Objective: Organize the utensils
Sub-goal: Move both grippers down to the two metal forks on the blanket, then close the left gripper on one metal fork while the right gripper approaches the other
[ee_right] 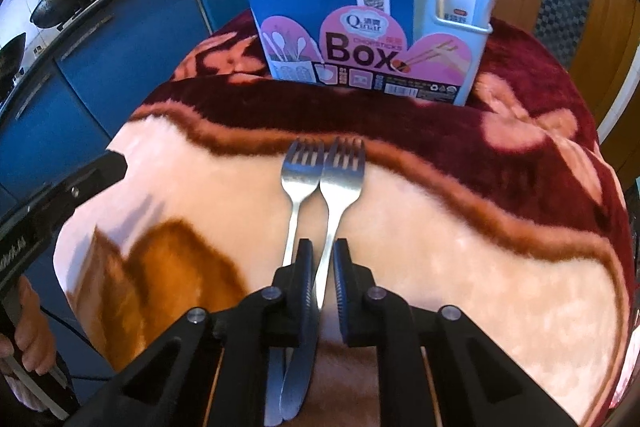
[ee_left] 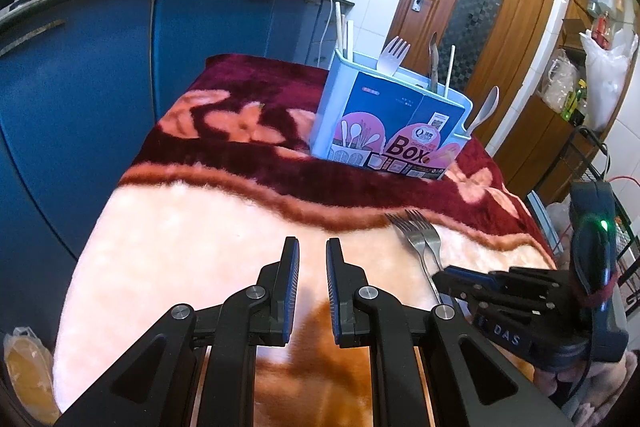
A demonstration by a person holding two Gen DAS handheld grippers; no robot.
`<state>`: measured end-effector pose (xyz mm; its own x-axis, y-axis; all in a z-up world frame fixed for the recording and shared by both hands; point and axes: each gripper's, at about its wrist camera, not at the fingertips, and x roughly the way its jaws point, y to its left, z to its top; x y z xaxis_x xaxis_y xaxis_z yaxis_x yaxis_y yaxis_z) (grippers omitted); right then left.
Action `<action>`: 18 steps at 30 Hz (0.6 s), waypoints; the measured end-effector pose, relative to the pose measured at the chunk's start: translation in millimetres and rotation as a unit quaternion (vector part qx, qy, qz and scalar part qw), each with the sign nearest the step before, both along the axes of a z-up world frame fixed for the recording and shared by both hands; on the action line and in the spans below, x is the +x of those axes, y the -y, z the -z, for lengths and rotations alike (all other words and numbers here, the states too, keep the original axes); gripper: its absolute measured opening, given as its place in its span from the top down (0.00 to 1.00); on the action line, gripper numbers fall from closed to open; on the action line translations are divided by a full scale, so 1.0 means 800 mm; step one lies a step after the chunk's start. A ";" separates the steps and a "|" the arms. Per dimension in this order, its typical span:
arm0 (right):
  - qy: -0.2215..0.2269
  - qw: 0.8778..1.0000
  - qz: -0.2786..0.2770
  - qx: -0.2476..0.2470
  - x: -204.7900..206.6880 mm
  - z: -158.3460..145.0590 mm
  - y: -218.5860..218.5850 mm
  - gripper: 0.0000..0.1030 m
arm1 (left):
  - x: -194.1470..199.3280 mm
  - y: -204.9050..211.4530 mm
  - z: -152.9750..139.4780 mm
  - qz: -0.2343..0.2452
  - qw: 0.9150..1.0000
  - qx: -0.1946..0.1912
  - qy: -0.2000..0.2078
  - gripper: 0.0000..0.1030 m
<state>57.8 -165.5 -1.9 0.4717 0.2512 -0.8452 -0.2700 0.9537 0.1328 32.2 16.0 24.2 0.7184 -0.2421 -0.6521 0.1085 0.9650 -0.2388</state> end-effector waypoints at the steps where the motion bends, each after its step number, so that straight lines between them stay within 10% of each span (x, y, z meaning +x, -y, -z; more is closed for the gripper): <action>1: -0.004 1.000 0.001 0.004 0.004 0.001 0.001 0.88 | 0.000 0.002 0.001 0.001 1.000 0.000 -0.001 0.87; 18: 0.029 0.997 0.059 0.045 -0.005 0.006 0.057 0.95 | 0.008 0.026 0.005 0.027 0.999 0.002 -0.017 0.87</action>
<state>53.5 -210.9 -6.4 0.5505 0.2648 -0.7918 -0.1668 0.9641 0.2064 38.7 -4.5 19.9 0.6817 -0.2763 -0.6775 0.1515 0.9592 -0.2388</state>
